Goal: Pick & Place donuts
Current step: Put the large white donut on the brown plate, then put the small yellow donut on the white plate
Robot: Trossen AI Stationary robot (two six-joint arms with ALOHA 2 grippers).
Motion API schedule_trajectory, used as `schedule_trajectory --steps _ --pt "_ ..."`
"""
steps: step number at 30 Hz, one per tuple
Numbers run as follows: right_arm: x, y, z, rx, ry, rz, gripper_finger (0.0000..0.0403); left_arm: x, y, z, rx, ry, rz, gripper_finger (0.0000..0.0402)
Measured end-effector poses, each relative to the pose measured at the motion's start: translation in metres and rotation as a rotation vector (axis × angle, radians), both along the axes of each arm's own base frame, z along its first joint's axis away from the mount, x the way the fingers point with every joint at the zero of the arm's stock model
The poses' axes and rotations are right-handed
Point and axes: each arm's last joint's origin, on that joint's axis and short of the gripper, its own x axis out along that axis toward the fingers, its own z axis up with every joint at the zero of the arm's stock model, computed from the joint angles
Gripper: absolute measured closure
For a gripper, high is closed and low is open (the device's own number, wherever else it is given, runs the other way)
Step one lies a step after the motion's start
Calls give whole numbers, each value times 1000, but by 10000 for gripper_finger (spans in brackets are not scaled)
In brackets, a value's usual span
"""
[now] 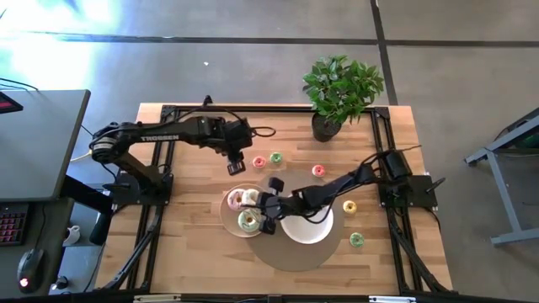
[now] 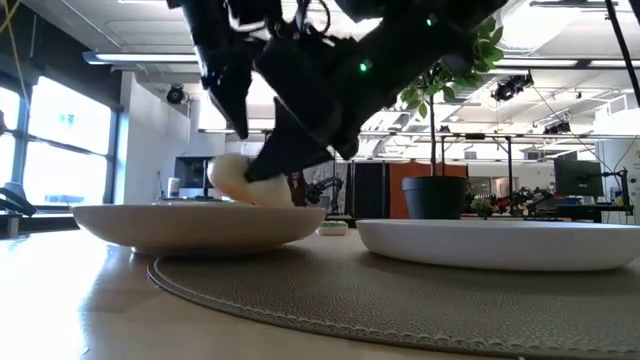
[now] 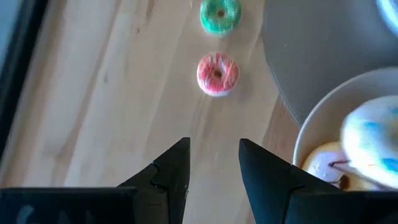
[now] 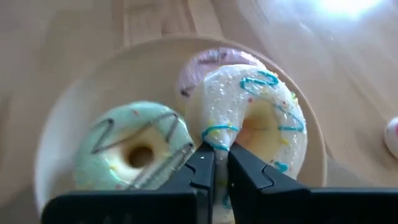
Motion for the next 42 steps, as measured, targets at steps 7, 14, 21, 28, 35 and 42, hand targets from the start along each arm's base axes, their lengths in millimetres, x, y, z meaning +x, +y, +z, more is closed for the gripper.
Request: schedule_trajectory --steps 7,14,21,28,35,42 --pt "-5 0 -5 19 77 31 287 4 0 -8 -8 -40 -15 269" --pt "-12 2 15 -27 80 68 235 18 1 -9 -54 -155 -97 269" --pt "-42 5 64 -38 106 62 230 20 1 -9 -56 -164 -105 269" --pt "-72 13 108 -45 65 83 229 20 1 -9 -70 -172 -87 269" --pt "-105 18 148 -25 11 134 229 21 0 -9 -117 -186 -86 269" --pt "-141 18 139 11 161 124 230 26 -8 -7 -131 -225 -97 269"
